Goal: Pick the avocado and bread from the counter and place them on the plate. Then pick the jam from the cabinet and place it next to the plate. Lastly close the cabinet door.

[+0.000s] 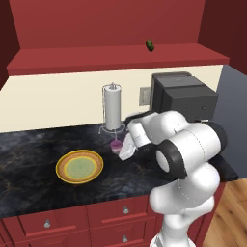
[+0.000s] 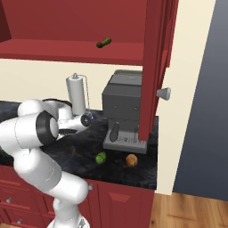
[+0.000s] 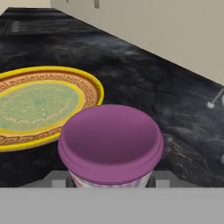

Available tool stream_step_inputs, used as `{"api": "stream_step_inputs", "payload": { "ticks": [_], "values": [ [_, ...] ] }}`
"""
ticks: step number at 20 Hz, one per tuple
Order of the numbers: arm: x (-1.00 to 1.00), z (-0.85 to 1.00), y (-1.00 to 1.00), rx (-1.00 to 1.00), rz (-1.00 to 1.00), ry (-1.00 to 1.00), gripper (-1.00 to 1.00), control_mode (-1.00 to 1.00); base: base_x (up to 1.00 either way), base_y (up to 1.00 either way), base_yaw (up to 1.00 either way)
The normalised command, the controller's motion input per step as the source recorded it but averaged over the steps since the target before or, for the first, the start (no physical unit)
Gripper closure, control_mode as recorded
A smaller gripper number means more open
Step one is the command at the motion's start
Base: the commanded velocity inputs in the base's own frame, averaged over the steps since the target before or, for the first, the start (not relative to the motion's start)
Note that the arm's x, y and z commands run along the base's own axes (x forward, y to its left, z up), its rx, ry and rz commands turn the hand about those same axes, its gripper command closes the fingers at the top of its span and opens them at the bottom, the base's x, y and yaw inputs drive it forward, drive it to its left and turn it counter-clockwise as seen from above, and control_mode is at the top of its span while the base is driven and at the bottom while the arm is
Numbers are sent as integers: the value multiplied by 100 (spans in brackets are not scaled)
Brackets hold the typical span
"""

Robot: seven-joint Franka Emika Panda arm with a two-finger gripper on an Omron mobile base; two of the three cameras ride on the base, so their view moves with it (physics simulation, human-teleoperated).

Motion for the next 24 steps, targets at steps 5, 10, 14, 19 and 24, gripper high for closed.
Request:
{"api": "stream_step_inputs", "payload": {
  "ticks": [5, 10, 14, 19, 24],
  "values": [
    [0, -35, 7, 0, 8, -5, 100, -100, 0, 0, 0],
    [0, -18, 19, 0, 1, -8, 100, -100, 0, 0, 0],
    [0, -14, 24, 0, 0, -6, 100, -100, 0, 0, 0],
    [0, -20, 22, -1, 0, -4, 100, -100, 0, 0, 0],
    [2, -25, 18, -4, 0, -3, 100, -100, 0, 0, 0]
  ]
}}
